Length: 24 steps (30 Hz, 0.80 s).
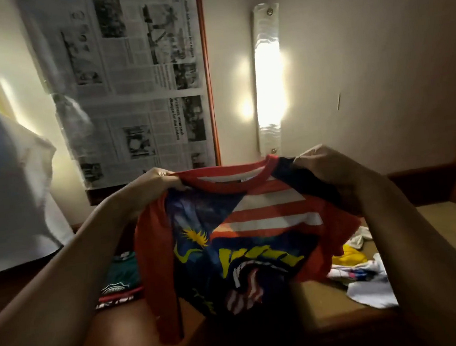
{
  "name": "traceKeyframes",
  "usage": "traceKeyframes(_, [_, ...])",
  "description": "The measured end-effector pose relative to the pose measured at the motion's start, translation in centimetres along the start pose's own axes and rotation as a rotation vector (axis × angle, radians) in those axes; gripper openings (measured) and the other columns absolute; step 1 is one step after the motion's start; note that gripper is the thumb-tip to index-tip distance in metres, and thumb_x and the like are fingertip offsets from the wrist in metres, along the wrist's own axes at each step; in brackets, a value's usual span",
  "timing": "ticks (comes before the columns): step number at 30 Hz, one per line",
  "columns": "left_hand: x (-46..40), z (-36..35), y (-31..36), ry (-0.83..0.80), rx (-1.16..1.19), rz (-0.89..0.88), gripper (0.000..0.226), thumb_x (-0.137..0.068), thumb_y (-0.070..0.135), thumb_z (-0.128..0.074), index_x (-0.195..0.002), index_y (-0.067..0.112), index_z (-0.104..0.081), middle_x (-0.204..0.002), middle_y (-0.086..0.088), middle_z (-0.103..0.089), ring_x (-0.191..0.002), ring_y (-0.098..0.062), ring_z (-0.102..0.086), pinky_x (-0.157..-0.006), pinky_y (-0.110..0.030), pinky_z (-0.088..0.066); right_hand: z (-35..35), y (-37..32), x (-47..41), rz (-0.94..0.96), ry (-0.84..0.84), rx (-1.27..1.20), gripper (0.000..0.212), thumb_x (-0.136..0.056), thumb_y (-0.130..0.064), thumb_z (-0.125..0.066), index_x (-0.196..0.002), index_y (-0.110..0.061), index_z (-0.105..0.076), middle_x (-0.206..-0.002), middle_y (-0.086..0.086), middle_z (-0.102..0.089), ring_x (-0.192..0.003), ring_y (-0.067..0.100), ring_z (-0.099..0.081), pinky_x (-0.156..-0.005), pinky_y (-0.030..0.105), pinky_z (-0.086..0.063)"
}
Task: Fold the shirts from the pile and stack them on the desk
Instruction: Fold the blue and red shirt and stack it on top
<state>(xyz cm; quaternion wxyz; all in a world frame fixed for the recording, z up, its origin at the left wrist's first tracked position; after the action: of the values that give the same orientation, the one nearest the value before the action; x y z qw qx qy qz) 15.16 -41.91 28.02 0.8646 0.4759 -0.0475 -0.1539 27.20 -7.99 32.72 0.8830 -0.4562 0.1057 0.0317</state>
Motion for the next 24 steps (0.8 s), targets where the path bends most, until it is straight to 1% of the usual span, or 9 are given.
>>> traceKeyframes(5, [5.5,1.4,-1.4,-0.064,-0.096,0.073,0.040,-0.061,0.028,-0.073,-0.099,0.016,-0.073,-0.103,-0.016,-0.071,-0.101,-0.040,-0.065,-0.092,-0.053,-0.051,-4.0,0.3,4.1,-0.121,-0.188,-0.065,0.029,-0.094,-0.012,-0.053,-0.070,0.000,-0.065,-0.059,0.010,-0.063,-0.049,0.017,-0.057,-0.047,0.025,-0.044])
traceKeyframes(9, [9.8,-1.3,-0.5,-0.038,-0.062,0.012,0.013,-0.077,0.005,-0.060,-0.086,0.006,-0.069,-0.080,-0.013,-0.067,-0.076,-0.028,-0.062,-0.064,-0.026,-0.050,-7.1,2.4,6.8,-0.252,-0.250,-0.076,0.026,-0.092,-0.012,-0.055,-0.070,-0.005,-0.068,-0.063,0.011,-0.066,-0.052,0.019,-0.061,-0.048,0.024,-0.045])
traceKeyframes(10, [10.5,-2.3,-0.6,0.007,-0.180,-0.036,0.012,-0.081,0.005,-0.060,-0.084,0.012,-0.069,-0.080,-0.010,-0.066,-0.078,-0.027,-0.061,-0.063,-0.024,-0.048,-7.7,2.9,7.6,-0.279,-0.281,-0.087,0.024,-0.092,-0.012,-0.056,-0.072,-0.006,-0.068,-0.066,0.011,-0.067,-0.055,0.020,-0.063,-0.050,0.025,-0.046])
traceKeyframes(12, [11.3,-3.3,-1.1,0.226,-0.672,-0.046,0.013,-0.085,0.022,-0.062,-0.094,0.026,-0.070,-0.093,-0.008,-0.064,-0.095,-0.028,-0.059,-0.077,-0.030,-0.048,-8.8,3.4,9.3,-0.317,-0.357,-0.063,0.018,-0.091,-0.015,-0.058,-0.079,-0.006,-0.068,-0.076,0.014,-0.068,-0.068,0.023,-0.066,-0.059,0.030,-0.048])
traceKeyframes(14, [12.0,-4.2,-2.2,0.360,-0.840,0.069,0.017,-0.086,0.030,-0.059,-0.101,0.032,-0.068,-0.101,-0.005,-0.066,-0.100,-0.029,-0.061,-0.082,-0.036,-0.050,-11.1,3.9,11.5,-0.320,-0.501,0.060,0.018,-0.091,-0.021,-0.060,-0.081,-0.008,-0.068,-0.080,0.011,-0.067,-0.071,0.017,-0.064,-0.065,0.029,-0.047])
traceKeyframes(17, [12.6,-6.4,-3.2,0.311,-0.491,0.004,0.025,-0.083,0.017,-0.052,-0.093,0.033,-0.068,-0.090,0.001,-0.071,-0.087,-0.024,-0.067,-0.075,-0.034,-0.055,-16.3,3.6,15.9,-0.195,-0.882,0.287,0.029,-0.092,-0.038,-0.059,-0.086,-0.011,-0.068,-0.079,0.004,-0.063,-0.069,0.008,-0.055,-0.064,0.023,-0.041])
traceKeyframes(19, [13.3,-7.7,-2.9,0.166,-0.036,-0.043,0.036,-0.085,-0.002,-0.045,-0.087,0.025,-0.068,-0.080,0.000,-0.070,-0.076,-0.020,-0.068,-0.066,-0.031,-0.056,-18.1,3.5,17.4,-0.146,-1.033,0.191,0.040,-0.092,-0.048,-0.056,-0.094,-0.010,-0.069,-0.083,0.000,-0.066,-0.073,0.005,-0.059,-0.065,0.017,-0.043])
traceKeyframes(21, [14.4,-8.7,-2.2,0.023,0.368,-0.001,0.036,-0.090,-0.009,-0.040,-0.088,0.015,-0.066,-0.076,-0.004,-0.067,-0.069,-0.018,-0.065,-0.059,-0.028,-0.053,-17.9,3.8,16.1,-0.139,-0.866,0.032,0.055,-0.086,-0.051,-0.054,-0.103,-0.002,-0.068,-0.092,0.011,-0.071,-0.077,0.013,-0.064,-0.069,0.023,-0.046])
traceKeyframes(24, [15.4,-9.0,-1.2,-0.163,0.651,0.025,0.028,-0.092,-0.001,-0.043,-0.083,0.013,-0.066,-0.076,-0.006,-0.060,-0.066,-0.015,-0.057,-0.057,-0.023,-0.048,-16.7,3.4,11.0,-0.006,-0.388,-0.037,0.022,-0.098,-0.025,-0.052,-0.108,-0.011,-0.066,-0.102,0.010,-0.067,-0.087,0.016,-0.061,-0.072,0.028,-0.047])
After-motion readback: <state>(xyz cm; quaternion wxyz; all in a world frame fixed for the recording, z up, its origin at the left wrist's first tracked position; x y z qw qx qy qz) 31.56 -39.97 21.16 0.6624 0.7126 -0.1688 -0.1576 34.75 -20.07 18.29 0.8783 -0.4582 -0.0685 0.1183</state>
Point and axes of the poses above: each hand's wrist, its own x-axis away from the middle knuckle, its own z-axis out of the back of the hand, y = z × x, the point moved 3 cm from there along -x, towards the middle knuckle
